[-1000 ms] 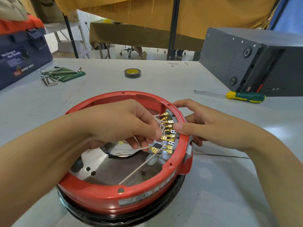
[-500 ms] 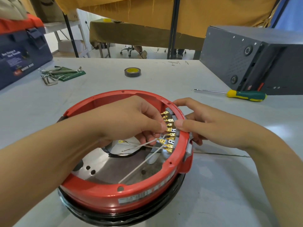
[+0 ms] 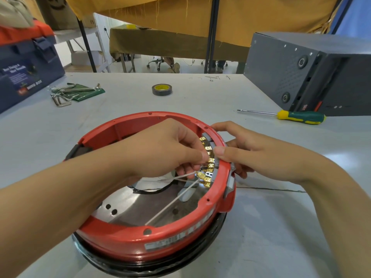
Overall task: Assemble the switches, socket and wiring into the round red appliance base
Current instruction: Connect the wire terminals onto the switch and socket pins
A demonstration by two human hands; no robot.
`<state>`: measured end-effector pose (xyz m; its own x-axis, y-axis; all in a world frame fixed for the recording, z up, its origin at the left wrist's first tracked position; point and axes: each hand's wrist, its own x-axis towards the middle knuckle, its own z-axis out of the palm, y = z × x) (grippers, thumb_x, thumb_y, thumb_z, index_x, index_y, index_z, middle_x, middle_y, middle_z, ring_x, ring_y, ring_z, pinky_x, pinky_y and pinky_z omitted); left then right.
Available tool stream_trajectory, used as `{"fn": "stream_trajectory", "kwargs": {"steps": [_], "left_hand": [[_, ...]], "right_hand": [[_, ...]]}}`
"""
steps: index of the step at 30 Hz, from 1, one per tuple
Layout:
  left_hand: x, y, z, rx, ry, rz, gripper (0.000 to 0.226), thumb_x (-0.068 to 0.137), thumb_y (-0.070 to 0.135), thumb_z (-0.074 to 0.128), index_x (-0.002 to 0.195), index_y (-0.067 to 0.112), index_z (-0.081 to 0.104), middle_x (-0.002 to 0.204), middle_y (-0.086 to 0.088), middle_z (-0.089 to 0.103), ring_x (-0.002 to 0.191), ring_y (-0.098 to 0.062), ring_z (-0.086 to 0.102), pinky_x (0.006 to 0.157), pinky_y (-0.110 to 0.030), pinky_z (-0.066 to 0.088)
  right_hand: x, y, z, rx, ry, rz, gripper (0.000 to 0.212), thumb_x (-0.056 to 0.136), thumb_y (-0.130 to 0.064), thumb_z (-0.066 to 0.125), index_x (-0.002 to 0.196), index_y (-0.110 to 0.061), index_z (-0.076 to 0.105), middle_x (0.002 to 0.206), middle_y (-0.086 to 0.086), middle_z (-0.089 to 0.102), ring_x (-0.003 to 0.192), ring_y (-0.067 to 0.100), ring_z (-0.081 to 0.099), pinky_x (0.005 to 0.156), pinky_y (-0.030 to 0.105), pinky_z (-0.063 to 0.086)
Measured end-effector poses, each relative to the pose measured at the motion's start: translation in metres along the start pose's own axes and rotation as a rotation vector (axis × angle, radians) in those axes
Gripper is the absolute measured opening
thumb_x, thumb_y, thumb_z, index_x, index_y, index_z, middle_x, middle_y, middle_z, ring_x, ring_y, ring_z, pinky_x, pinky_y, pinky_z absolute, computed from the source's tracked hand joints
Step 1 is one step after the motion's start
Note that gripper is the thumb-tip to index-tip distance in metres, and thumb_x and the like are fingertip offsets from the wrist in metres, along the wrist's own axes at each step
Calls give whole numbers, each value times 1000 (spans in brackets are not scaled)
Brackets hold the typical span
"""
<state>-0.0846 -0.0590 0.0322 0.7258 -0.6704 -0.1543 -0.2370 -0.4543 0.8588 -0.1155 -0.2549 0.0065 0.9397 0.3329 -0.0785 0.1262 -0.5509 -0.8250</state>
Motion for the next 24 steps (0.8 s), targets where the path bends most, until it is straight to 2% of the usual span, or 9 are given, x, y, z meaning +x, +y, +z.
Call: {"fn": "stream_trajectory", "kwargs": {"steps": [13,19,24], "left_hand": [[1,0,3,25,24,24,25,86,10,63,61,14,66,54,2,62,50,-6,56,53,-15,46],[-1,-1,0,-13,38,11,11,82,11,67,75,3,71,59,-3,65,51,-9,59,51,-16,48],[-3,-2,-3,-53,46,12,10,83,14,66,81,5,68,63,-8,67,56,-14,63,53,-18,50]], "right_hand": [[1,0,0,21,-9,18,62,68,-63,49,124,-41,38,61,-10,61,54,4,51,52,11,40],[2,1,-1,10,-8,24,65,68,-65,49,126,-41,37,64,-9,63,55,6,52,51,10,40],[2,2,-1,14,-1,29,60,69,-65,50,124,-44,38,66,-8,64,55,5,53,51,10,40]]}}
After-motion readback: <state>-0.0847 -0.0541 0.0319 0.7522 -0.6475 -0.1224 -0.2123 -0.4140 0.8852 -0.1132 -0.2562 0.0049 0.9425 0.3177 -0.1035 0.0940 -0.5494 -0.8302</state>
